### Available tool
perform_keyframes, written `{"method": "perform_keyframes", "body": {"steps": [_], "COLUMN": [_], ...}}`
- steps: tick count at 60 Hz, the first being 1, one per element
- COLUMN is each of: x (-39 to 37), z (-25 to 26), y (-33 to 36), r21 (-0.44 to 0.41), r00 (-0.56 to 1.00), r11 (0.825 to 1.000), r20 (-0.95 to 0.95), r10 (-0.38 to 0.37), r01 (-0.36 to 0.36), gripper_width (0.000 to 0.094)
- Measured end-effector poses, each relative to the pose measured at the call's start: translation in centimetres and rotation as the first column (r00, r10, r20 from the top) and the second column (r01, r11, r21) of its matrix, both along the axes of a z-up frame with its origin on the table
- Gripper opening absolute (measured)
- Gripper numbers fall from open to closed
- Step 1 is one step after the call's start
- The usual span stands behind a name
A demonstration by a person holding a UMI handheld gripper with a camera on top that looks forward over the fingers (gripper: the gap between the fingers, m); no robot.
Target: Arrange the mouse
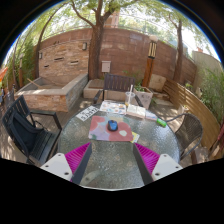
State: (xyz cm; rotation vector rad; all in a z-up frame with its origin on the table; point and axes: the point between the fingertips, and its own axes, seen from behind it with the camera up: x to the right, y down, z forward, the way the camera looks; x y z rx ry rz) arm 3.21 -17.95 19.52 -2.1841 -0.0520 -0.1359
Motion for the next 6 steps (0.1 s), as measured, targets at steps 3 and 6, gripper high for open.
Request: {"method": "perform_keyframes", "body": {"steps": [3,6], "x": [0.03,0.15], "z": [0.22,0.35], "y": [-0.30,-0.28], "r21": [-0.002,0.000], "r00": [1.000,1.000], "r11": [1.000,1.000], "r20": [0.006,0.009], "r10": [0.004,0.003], "r01": [-0.004,-0.003], "gripper_width": [0.0852,0.0851]}}
